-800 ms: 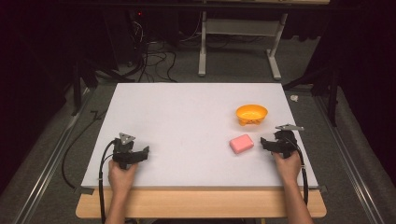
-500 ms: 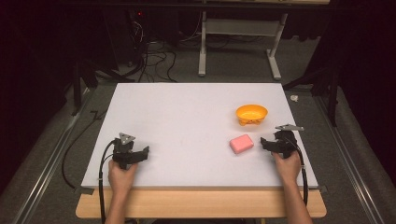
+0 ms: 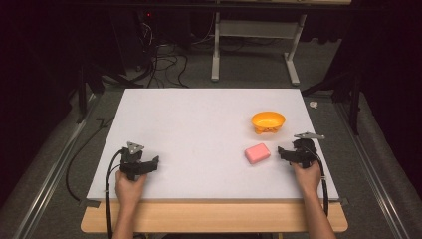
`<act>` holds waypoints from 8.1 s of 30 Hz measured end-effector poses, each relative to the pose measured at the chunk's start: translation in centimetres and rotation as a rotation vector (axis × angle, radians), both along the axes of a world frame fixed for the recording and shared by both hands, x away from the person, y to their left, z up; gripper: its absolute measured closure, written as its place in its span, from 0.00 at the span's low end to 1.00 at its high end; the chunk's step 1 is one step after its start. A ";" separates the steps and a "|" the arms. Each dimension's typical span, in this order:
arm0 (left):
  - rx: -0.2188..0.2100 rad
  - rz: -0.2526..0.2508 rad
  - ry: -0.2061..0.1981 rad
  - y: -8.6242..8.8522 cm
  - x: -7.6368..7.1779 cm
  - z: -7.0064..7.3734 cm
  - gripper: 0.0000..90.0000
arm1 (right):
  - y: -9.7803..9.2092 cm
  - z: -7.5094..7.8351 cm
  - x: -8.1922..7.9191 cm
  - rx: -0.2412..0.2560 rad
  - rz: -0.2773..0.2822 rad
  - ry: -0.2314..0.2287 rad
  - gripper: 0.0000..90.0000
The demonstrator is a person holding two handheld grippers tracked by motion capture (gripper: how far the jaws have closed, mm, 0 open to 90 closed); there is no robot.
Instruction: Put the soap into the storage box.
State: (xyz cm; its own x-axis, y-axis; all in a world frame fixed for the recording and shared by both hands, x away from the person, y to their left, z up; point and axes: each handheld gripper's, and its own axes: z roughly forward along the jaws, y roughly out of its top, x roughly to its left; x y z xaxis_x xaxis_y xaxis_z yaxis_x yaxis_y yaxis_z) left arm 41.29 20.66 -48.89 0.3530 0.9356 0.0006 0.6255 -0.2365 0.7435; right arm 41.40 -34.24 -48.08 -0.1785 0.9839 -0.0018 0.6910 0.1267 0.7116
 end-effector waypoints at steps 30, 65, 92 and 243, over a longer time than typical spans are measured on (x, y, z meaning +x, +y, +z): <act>0.001 0.000 0.000 0.0 0.0 0.0 0.24 | 0.6 1.6 -1.3 0.059 0.038 -0.006 0.24; -0.002 0.000 0.002 0.0 0.0 0.0 0.24 | 6.0 4.1 -3.7 0.110 0.202 -0.023 0.18; 0.001 0.000 0.000 0.0 0.0 0.0 0.24 | 9.5 2.6 -2.5 0.030 0.171 0.024 0.15; 0.003 0.001 -0.003 0.0 0.0 0.0 0.24 | 4.0 8.0 -2.8 0.134 0.180 -0.063 0.15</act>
